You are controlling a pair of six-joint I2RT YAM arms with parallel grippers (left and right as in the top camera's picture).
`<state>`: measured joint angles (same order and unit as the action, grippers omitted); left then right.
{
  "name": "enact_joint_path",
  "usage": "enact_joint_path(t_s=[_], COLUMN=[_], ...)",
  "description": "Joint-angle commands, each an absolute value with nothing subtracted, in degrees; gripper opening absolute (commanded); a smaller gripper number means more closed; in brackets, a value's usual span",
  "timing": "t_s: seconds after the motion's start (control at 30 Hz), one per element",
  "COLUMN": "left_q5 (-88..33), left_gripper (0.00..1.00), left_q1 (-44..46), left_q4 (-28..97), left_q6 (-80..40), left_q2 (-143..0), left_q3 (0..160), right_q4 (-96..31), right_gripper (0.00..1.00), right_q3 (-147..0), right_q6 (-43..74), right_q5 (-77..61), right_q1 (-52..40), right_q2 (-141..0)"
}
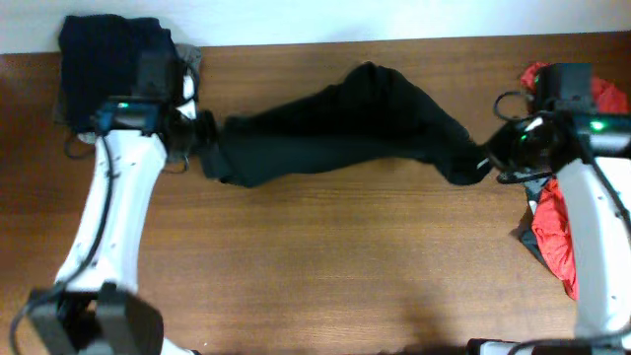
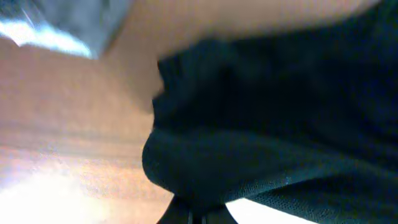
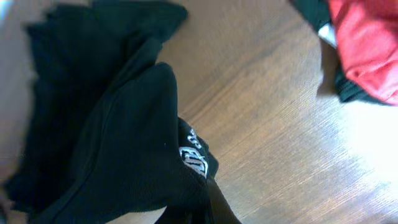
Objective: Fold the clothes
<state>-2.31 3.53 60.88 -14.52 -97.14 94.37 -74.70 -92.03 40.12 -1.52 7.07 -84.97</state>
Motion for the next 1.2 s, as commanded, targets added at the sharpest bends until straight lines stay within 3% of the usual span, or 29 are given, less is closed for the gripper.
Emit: enact_joint_path(t_s=[0.0,0.7,0.93,1.17], left_q5=[0.1,6.1,13.5,15.1], left_gripper=[0.01,0.00,0.01,0.01], left_q1=[3.6,10.1,10.1,9.8], left_q4=[61.3,60.6,54.5,42.7], left_q6=[-13.7,-12.3,-12.2,-8.2], left_q2=[-91.2,-70.3,-70.4,-79.7], left_q3=[99.0,106.9,107.0,107.0], right_q4=[-76.2,-85.9,-80.0,-68.8], right_gripper=[0.04,0.04,0.04,0.04], right_q3=[-97.1,-124.7,-126.4,-126.4], right_q6=[37.9,33.4,33.4,33.4], right_q5=[3.0,3.6,7.8,9.9], right_q1=[7.1,-1.3,-1.5,-1.5], right_q2=[-82.6,-75.8,-76.6,-83.9])
